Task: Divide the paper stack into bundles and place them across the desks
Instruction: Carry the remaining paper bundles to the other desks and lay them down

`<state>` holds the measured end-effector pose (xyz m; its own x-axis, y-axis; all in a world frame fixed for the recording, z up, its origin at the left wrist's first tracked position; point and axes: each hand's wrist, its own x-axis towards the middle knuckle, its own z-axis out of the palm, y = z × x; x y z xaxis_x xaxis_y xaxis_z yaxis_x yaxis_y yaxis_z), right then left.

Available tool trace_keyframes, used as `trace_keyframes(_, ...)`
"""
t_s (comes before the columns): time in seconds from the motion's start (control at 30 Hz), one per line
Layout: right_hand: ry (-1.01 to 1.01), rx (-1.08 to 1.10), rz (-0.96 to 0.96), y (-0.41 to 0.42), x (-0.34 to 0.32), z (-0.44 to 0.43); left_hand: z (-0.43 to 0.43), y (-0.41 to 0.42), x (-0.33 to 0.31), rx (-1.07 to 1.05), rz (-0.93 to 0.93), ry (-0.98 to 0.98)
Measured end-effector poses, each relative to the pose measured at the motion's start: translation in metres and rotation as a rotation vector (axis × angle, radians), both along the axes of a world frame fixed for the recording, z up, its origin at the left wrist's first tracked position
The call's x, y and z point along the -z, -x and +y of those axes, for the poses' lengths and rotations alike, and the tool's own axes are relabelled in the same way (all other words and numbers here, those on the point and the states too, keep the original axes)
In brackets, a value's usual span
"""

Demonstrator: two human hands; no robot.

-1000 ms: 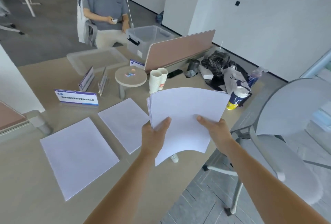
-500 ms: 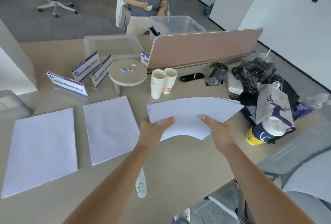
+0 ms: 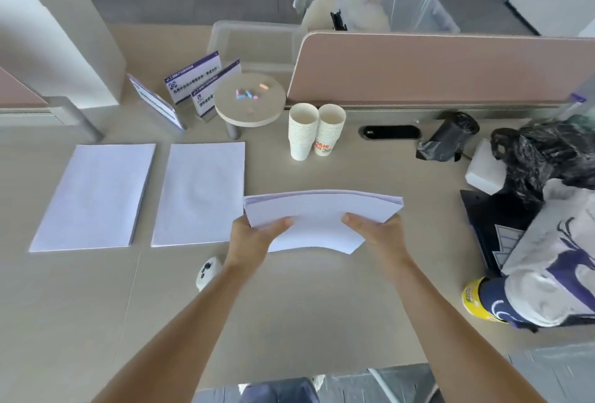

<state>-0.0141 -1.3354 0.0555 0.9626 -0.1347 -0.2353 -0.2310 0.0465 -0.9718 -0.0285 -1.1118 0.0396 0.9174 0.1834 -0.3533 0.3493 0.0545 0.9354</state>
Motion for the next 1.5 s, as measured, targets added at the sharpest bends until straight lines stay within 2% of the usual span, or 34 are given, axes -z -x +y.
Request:
trace_keyframes(0.1,0.041,-0.076,0.015,-0.001,0.002,-0.006,0.009,0.001,0.0,0.059,-0.05,-0.023)
trace_keyframes(0.3,-0.001,-0.117,-0.042,-0.004,-0.007,-0.012,0.009,-0.005,-0.008,0.146,-0.164,-0.067)
trace_keyframes(0.53,-0.001,-0.081,-0.133,0.002,-0.02,-0.01,0.008,0.005,-0.029,0.076,-0.349,0.054)
trace_keyframes(0.63,-0.018,-0.012,-0.116,0.002,-0.024,-0.01,0.002,0.003,-0.035,-0.016,-0.323,0.049)
trace_keyframes(0.77,-0.003,0.049,-0.047,0.0,-0.03,-0.004,-0.004,0.001,-0.037,-0.028,-0.229,0.028)
trace_keyframes(0.9,-0.041,0.008,-0.11,0.001,-0.029,-0.006,0.001,0.003,-0.036,0.015,-0.264,0.02)
trace_keyframes(0.97,-0.011,-0.076,-0.149,0.002,-0.023,-0.014,0.01,0.001,-0.029,0.109,-0.275,0.001)
trace_keyframes(1.1,0.082,-0.154,-0.074,0.004,-0.016,-0.021,0.019,-0.002,-0.024,0.232,-0.171,-0.016)
trace_keyframes(1.27,0.096,-0.092,-0.032,0.008,-0.01,-0.014,0.012,-0.004,-0.026,0.22,-0.183,-0.089)
trace_keyframes(1.5,0.113,-0.011,-0.049,0.008,-0.027,-0.003,0.009,-0.006,-0.034,0.198,-0.159,-0.093)
